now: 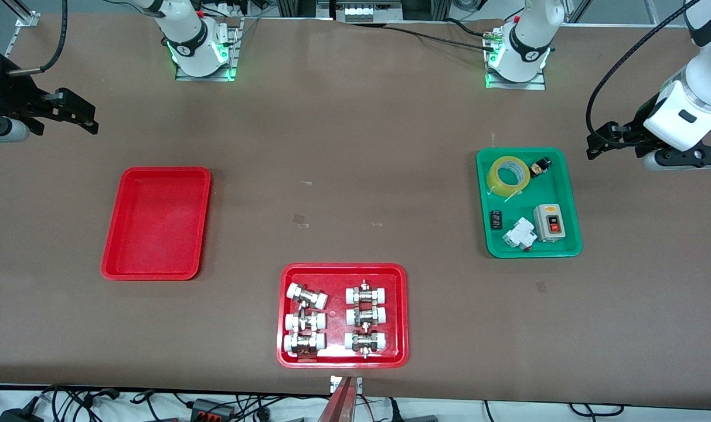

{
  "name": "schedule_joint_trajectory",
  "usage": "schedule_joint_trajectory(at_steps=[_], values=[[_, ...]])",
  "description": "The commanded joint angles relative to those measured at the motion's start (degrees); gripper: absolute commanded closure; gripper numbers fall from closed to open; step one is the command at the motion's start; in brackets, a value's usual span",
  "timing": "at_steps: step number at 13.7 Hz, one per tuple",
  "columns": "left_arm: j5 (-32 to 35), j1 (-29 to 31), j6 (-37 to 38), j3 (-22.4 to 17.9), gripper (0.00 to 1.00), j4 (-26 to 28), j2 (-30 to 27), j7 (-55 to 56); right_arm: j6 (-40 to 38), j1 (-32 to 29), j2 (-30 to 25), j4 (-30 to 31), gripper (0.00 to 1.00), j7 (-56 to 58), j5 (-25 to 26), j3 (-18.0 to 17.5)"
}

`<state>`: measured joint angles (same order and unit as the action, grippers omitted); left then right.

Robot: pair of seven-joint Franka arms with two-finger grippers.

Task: Left arm passes tape to right arm into tray
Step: 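Reach the left gripper down to the tape roll on the green tray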

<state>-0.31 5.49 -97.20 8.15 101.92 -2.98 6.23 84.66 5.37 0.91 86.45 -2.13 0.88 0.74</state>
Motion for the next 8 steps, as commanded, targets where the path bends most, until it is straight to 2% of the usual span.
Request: schedule_joint_trajectory(at_steps=[1, 6, 8], values=[[-1.01, 0.49, 0.34, -0.15, 0.00, 0.65, -0.80, 0.01, -0.11, 0.08, 0.06, -1.11, 0.00, -1.11, -0.53, -0.04], [-1.97, 0.40, -0.01, -0.15, 0.00, -0.22, 1.31, 0.10, 0.24, 0.78, -0.03, -1.11, 0.00, -1.12, 0.17, -0.30], [-2.15, 0.48, 0.43, -0.24, 0.00, -1.45, 5.07, -0.69, 0.07, 0.61, -0.12, -1.11, 0.00, -1.12, 0.09, -0.21]])
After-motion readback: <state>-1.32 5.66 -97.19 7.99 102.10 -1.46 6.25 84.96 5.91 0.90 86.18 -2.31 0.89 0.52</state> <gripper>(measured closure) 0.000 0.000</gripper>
